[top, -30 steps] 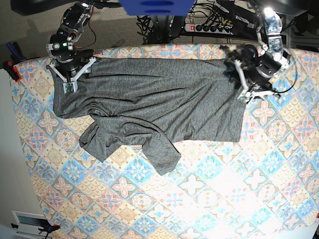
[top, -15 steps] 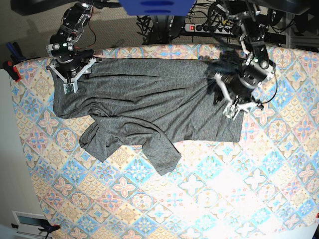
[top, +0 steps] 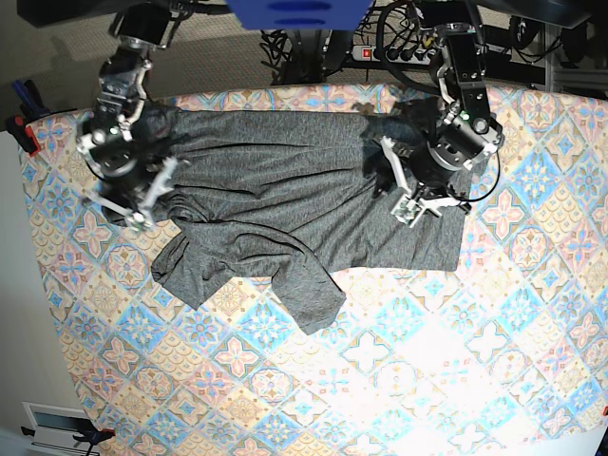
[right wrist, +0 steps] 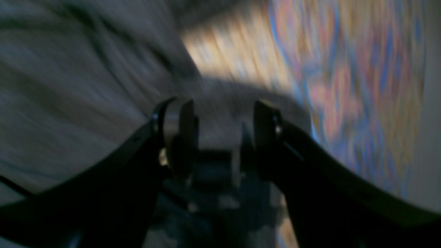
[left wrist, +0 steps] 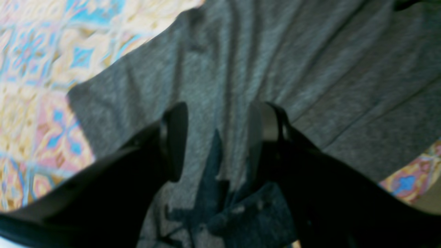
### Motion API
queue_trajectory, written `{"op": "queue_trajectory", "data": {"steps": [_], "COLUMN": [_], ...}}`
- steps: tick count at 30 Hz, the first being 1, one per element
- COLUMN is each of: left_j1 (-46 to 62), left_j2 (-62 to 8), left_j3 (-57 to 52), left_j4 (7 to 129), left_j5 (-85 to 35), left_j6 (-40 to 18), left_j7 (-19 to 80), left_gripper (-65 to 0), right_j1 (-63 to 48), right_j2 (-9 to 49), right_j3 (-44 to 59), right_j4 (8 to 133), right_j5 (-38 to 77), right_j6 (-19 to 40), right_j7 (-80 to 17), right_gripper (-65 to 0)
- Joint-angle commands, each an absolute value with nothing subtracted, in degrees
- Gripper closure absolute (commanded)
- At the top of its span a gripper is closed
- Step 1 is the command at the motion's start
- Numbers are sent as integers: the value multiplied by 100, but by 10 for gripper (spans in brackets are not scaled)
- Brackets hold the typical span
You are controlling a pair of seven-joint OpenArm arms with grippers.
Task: Layout the t-shirt on the table in an organized manner, then fold the t-shirt properly
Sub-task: 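Release the shirt edges and move both grippers onto the shirt body, then grasp the shirt fabric with both grippers and smooth it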
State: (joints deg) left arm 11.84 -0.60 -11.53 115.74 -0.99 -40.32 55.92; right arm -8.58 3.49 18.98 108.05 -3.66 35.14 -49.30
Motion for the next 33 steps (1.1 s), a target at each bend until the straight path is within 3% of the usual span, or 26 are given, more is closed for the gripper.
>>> {"op": "queue_trajectory", "data": {"steps": [1,8,17,33], "left_j1": [1218,1244,1015,1015], "left_j2": [-75,-57,303,330], "left_j3": [-1174,-1174,-1200,-1200], "left_j4": [11662,11662,11662,11662], "left_j5": [-145,-145,-145,-145], "left_j6": [-4000,-4000,-4000,-4000], "left_j7": [5499,5692,6141,6167], "left_gripper": [-279,-277,-276,-276], "right_j1": [-875,-875,-875,-875], "right_j2": [462,716,690,681], "right_j3": [1807,769,198,215], "right_j4": [10932,11020,10985,10791], "right_j5": [-374,-514,-2730,-2800], "right_j6": [3495,3495,3495,3530], "right_j7": [-4910,-4303,-3389,-3178], "right_gripper": [-262,-262,-262,-262]}}
